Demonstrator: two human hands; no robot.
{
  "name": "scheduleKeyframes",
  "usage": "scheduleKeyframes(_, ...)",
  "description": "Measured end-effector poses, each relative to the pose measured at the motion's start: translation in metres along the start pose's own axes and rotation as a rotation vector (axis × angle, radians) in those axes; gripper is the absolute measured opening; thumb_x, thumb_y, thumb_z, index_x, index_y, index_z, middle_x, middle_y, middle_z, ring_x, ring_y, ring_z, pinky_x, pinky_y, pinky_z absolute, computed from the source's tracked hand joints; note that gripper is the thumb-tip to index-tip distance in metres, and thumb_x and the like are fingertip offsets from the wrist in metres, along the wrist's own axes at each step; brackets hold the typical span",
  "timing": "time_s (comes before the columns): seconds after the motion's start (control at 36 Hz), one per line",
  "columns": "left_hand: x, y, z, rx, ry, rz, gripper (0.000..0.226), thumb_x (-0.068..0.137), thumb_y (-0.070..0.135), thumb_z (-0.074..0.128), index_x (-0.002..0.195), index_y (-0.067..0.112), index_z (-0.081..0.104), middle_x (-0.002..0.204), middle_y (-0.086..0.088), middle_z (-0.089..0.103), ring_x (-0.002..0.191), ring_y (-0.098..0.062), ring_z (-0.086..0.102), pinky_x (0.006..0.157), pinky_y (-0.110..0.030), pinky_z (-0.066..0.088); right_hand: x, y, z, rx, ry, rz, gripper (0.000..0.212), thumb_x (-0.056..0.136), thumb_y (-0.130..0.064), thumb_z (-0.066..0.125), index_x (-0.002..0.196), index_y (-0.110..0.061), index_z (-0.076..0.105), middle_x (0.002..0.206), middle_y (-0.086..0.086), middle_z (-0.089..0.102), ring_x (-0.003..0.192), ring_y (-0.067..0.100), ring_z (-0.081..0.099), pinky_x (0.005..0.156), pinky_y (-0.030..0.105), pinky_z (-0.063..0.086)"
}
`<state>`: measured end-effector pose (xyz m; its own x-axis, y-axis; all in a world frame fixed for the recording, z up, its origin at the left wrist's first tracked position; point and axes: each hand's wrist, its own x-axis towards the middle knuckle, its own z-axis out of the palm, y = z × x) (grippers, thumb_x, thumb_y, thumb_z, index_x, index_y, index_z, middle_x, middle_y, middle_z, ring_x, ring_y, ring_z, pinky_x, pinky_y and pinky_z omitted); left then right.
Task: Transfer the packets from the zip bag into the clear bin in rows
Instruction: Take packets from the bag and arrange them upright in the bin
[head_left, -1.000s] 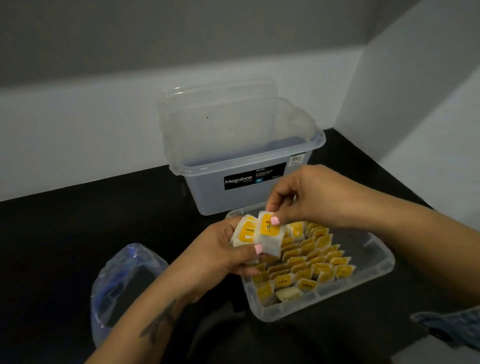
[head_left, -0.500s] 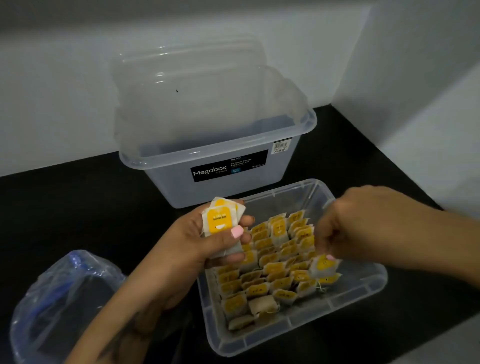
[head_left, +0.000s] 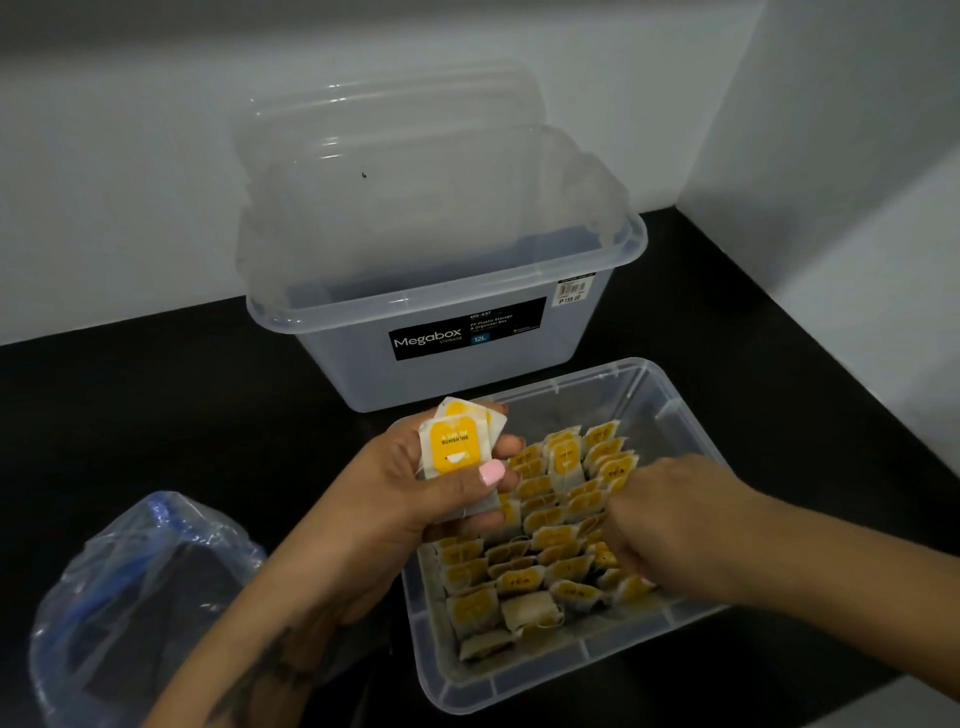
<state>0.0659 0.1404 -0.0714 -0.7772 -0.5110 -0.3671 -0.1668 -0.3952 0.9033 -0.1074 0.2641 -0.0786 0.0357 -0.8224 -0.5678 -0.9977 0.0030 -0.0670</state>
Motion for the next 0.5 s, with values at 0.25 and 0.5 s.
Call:
scheduleKeyframes(0.25, -0.0032, -0.0017, 0.0015, -0.007, -0.011, -0.016, 0.046, 0.062, 0.01, 0.066, 0.108, 0.016, 0.063, 0.098, -0.002, 0.074, 0.088, -0.013, 0.07, 0.064, -0.022, 0.057, 0.0076, 0.0039, 0.0035, 0.032, 0.071, 0.052, 0.013, 0.093, -0.025, 0.05, 0.086, -0.024, 0.062, 0.074, -0.012, 0.047, 0.077, 0.006, 0.051, 0.075, 0.023, 0.051)
scheduleKeyframes(0.5, -0.0038, -0.0021, 0.0015, -0.019, -0.013, -0.016, 0.045, 0.063, 0.008, 0.066, 0.106, 0.015, 0.064, 0.1, -0.004, 0.073, 0.089, -0.015, 0.07, 0.064, -0.022, 0.056, 0.0033, 0.0089, 0.0005, 0.085, 0.063, 0.051, 0.01, 0.093, -0.025, 0.051, 0.088, -0.029, 0.058, 0.087, -0.013, 0.053, 0.087, 0.004, 0.055, 0.084, 0.025, 0.051)
